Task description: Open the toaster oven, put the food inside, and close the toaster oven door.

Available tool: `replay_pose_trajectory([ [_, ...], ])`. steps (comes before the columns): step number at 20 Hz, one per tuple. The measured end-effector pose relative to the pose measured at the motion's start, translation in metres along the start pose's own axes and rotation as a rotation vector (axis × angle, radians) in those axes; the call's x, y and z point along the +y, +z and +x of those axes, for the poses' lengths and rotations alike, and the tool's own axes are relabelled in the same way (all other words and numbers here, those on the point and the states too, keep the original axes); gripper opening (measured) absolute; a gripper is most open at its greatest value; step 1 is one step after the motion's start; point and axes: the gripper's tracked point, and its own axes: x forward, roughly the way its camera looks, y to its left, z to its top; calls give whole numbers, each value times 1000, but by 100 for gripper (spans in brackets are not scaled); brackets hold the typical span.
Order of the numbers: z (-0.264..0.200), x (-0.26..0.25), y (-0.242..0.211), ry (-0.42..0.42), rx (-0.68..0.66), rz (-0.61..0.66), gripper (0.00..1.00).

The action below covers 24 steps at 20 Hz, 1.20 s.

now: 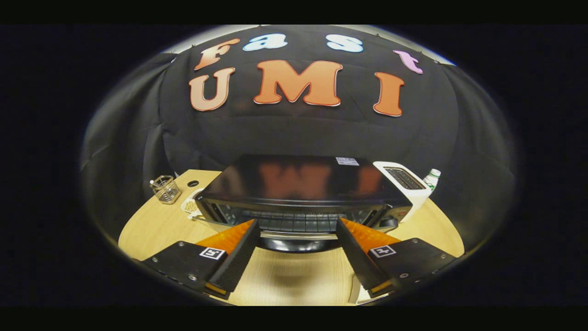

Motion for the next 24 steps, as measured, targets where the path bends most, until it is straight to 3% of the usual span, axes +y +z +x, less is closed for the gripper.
replay_pose_trajectory([
  [4,-22,1,-29,-9,31,-6,99],
  [7,-32,0,-56,-2,74,80,99],
  [16,-40,0,-74,-4,68,65,98],
  [24,-45,1,-126,-7,157,47,98],
])
